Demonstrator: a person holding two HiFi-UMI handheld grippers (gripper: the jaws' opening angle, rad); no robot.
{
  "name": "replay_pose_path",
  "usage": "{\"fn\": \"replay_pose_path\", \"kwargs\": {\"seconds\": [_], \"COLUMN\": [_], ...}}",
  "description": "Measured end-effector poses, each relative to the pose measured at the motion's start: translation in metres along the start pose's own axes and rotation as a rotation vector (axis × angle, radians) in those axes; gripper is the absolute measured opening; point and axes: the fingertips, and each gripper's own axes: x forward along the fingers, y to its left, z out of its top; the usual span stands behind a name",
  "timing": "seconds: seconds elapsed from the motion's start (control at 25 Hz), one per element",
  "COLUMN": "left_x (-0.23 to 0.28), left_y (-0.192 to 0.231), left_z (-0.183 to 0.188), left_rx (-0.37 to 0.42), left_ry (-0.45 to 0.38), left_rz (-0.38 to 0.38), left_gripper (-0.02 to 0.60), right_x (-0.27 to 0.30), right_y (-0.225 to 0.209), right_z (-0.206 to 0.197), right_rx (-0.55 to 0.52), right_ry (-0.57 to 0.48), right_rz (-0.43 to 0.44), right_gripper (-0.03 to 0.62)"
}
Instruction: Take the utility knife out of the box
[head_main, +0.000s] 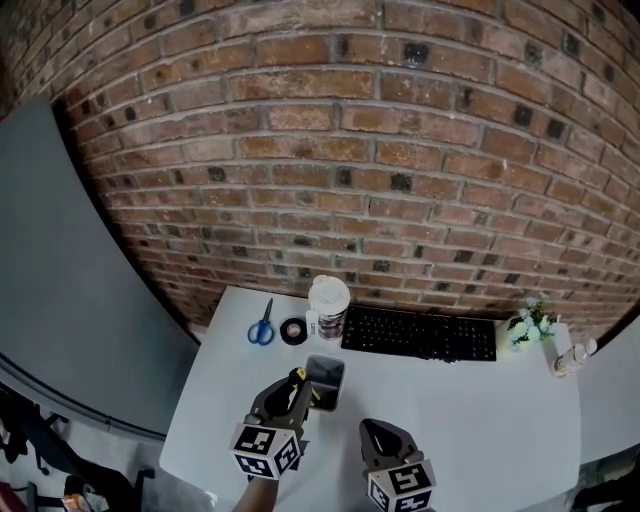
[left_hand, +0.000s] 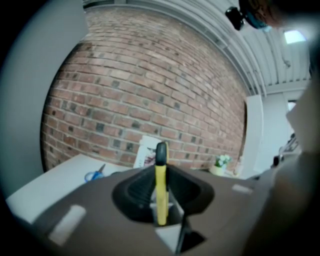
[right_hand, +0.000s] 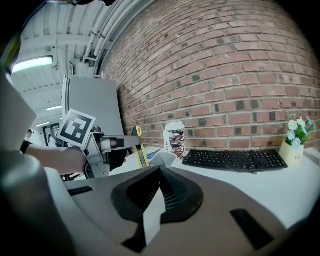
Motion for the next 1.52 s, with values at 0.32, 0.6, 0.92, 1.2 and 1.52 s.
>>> {"fn": "replay_pose_path", "kwargs": {"seconds": [0.32, 0.6, 0.92, 1.2, 1.52], "left_x": [-0.027, -0.053, -0.094, -0.137, -0.18], "left_y": [0.007, 0.015, 0.034, 0.057, 0.075], "left_z": [0.025, 0.041, 0.047, 0.047, 0.045], "left_rx": [0.018, 0.036, 0.045, 0.042, 0.038], "left_ry": [-0.053, -0.085, -0.096, -0.105, -0.115], "left_rz": [0.034, 0.052, 0.091, 0.152, 0.212], "left_gripper": [0.08, 0.08, 0.08, 0.08, 0.08], "right_x": [-0.003, -0.008, -0.008, -0.003, -0.004], "right_y": [0.014, 0.029, 0.062, 0.1, 0.136], "right_z": [0.017, 0.028, 0.035, 0.038, 0.044], "right_rx": [-0.017, -0.043, -0.058, -0.082, -0.114], "right_ry": [-0.044, -0.086, -0.104, -0.117, -0.134], "right_rz": [0.02, 0.019, 0.046, 0.099, 0.141], "right_gripper": [0.008, 0.008, 0.008, 0.008, 0.008]}}
